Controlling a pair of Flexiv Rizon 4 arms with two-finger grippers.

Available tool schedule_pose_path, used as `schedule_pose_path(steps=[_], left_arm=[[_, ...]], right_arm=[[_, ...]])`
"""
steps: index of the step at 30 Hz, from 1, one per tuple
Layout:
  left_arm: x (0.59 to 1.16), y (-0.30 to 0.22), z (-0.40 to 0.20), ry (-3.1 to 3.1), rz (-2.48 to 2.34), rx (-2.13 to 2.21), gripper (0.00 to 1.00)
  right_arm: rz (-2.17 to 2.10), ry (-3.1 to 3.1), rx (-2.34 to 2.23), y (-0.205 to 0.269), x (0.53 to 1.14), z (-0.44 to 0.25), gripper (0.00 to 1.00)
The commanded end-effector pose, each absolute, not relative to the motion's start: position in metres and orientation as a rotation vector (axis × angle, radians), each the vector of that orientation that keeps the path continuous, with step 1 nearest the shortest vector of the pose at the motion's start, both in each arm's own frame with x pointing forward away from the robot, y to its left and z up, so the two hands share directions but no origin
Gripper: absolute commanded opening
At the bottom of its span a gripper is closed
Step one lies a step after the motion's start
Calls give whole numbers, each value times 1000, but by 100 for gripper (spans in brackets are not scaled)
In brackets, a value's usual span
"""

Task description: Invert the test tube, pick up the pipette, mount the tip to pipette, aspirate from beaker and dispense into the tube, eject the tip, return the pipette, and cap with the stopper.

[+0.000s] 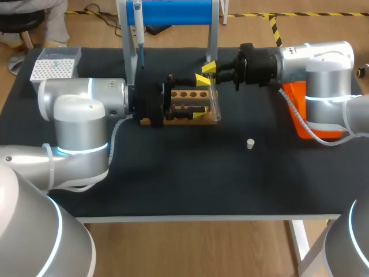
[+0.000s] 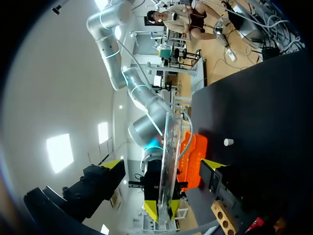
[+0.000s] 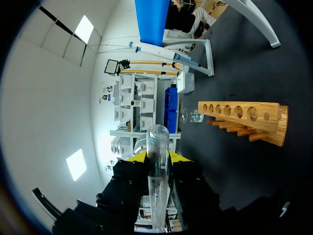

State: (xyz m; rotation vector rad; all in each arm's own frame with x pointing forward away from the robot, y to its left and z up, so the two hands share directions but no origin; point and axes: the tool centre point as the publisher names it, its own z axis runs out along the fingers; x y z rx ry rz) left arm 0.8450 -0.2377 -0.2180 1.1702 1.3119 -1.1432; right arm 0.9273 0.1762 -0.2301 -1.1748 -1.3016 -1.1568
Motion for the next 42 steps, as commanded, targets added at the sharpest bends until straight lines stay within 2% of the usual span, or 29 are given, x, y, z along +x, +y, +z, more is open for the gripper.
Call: schedule_pose_path(steps=[1,27,29,30,32,34,36,38,42], left_arm=[[842,-245,-220,1294,-1127,1158,100],[839,-268,-224,1236,-1142,1205,100],[840,-269,-224,1233,-1146,1205,96],[839,-268,-224,1232,-1147,1206,89],[839,-268,-224,1231,-1149,1206,91],[840,-269,-224,1232,-1150,1209,74],[840,-269,-224,1233,-1154,1212,76],[840,-269,-224,1234,-1156,1215,73],[839,-269,-225,1225,-1168,1224,76]], right_arm=[[-1155,-1303,-1177,176,927,-229,0],[-1155,-1303,-1177,176,927,-229,0],[-1155,-1303,-1177,176,927,-229,0],[-1155,-1303,-1177,176,927,-229,0],[-1155,-1303,-1177,176,927,-229,0],[-1155,-1303,-1177,176,927,-229,0],[-1155,-1303,-1177,176,927,-229,0],[-1155,-1303,-1177,176,927,-229,0],[-1155,-1303,-1177,176,927,-229,0]])
